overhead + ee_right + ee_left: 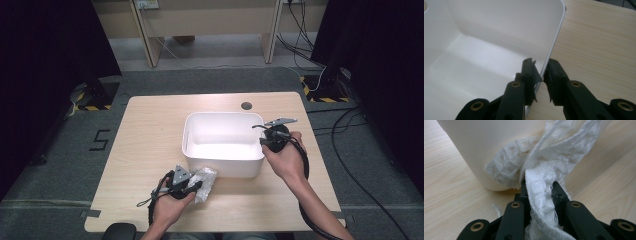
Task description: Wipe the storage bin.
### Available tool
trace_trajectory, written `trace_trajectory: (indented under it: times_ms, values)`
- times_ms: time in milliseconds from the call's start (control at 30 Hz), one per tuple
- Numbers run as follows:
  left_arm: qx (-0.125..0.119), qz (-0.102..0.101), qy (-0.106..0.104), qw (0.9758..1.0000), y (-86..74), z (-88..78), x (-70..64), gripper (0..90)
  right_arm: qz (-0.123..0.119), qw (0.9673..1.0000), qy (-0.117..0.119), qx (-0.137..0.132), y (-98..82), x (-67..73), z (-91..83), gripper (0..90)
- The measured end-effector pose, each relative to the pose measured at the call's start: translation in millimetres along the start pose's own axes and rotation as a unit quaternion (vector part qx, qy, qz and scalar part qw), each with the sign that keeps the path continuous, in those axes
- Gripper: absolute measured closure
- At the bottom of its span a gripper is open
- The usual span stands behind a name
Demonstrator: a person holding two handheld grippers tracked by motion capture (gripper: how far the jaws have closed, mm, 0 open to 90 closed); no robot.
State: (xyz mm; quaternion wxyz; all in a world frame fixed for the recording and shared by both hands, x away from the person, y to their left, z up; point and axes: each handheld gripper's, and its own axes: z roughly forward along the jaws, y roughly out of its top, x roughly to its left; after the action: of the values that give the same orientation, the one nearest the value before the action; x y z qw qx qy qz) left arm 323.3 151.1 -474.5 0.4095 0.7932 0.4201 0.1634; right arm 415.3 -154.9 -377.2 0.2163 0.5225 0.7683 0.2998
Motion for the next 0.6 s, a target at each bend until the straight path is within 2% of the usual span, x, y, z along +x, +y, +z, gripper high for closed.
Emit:
trace_trajectory:
  times_ms: [600]
  values:
    - [-0.023, 0.0, 0.005, 0.9997, 8.5, -11.9, -2.2, 76.0, -0.002, 1.0, 0.0, -0.001, -0.2, 0.7, 0.0, 77.1]
